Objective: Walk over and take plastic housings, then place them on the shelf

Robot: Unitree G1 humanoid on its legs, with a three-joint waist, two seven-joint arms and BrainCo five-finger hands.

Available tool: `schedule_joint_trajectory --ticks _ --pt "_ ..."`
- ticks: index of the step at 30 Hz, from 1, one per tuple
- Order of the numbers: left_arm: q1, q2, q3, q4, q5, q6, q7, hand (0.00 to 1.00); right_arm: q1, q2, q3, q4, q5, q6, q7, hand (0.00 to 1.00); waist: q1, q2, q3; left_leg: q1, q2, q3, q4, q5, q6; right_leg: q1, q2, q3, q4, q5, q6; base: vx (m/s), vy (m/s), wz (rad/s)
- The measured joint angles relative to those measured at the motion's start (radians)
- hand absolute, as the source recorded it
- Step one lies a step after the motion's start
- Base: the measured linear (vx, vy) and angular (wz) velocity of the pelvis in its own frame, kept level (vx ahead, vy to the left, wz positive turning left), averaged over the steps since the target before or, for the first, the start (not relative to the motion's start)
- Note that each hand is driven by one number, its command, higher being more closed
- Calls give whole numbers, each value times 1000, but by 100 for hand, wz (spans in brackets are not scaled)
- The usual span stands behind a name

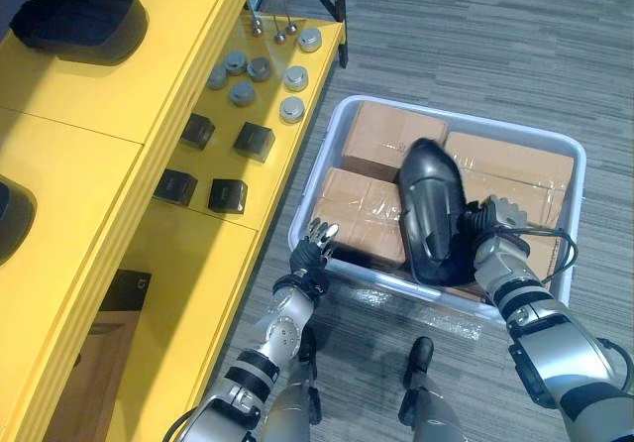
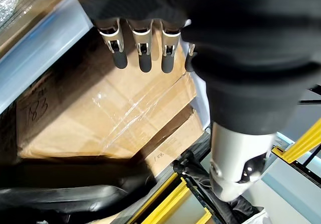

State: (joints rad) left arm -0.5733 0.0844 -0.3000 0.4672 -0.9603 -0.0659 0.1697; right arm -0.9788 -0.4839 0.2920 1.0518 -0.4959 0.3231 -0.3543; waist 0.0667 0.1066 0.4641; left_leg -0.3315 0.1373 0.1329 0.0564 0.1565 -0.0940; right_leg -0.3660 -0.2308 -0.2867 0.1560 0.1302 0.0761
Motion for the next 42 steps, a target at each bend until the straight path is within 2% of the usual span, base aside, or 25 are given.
schedule_joint_trajectory --ticks 5,9,12,16,19,22,26,30,34,37,42 --pt "3 4 0 -62 0 0 -1 0 -2 -40 -1 -42 1 -69 -37 100 -5 5 2 5 3 -1 7 0 0 9 3 0 0 0 0 0 0 0" --pt "18 10 2 -94 1 2 -1 0 -2 -55 2 -148 -8 -120 -37 100 -28 5 2 24 8 0 9 -2 -2 30 8 1 -3 0 0 0 1 -1" --pt "23 10 1 -98 7 14 -1 0 -1 -60 1 -207 -10 -149 -49 100 -32 4 2 52 19 5 14 -9 -9 61 20 3 -11 1 0 8 3 -7" --pt "21 18 0 -108 54 34 -12 0 1 -60 3 -256 -26 -164 -54 100 -40 4 2 76 32 8 13 -12 -13 84 33 5 -19 1 -2 13 -4 -7" --pt "20 33 -2 -125 116 81 -20 0 8 -60 3 -297 -29 -174 -55 100 -53 4 2 105 38 18 4 -14 -16 110 43 10 -33 4 -6 29 10 -9" --pt "16 41 -4 -137 144 98 -28 0 17 -60 3 -350 -31 -191 -59 100 -57 3 2 137 42 35 -2 -18 -20 128 49 26 -40 5 -6 44 27 -17" --pt "-15 60 -27 -149 175 88 -55 0 38 -58 3 -451 -67 -218 -65 100 -75 -1 2 159 47 39 -14 -18 -21 148 56 25 -48 5 -6 32 19 -3" --pt "-26 68 -41 -205 236 43 -72 0 56 -50 4 -515 -88 -242 -60 100 -80 -7 0 194 51 50 -21 -20 -24 180 61 30 -61 5 -6 36 33 -5" --pt "-32 75 -47 -236 299 20 -72 0 92 -29 6 -561 -105 -270 -50 100 -82 -20 -7 221 55 57 -34 -21 -26 202 67 34 -72 5 -6 36 29 -5" --pt "-30 97 -62 -244 330 23 -56 0 118 -20 5 -570 -108 -273 -42 100 -89 -30 -12 242 55 59 -44 -22 -27 222 68 33 -81 5 -6 42 41 -2" --pt "-19 119 -80 -252 369 84 -38 0 142 -10 27 -576 -109 -298 -26 100 -101 -49 -31 264 54 62 -54 -22 -28 245 71 32 -98 6 -5 46 36 -1"
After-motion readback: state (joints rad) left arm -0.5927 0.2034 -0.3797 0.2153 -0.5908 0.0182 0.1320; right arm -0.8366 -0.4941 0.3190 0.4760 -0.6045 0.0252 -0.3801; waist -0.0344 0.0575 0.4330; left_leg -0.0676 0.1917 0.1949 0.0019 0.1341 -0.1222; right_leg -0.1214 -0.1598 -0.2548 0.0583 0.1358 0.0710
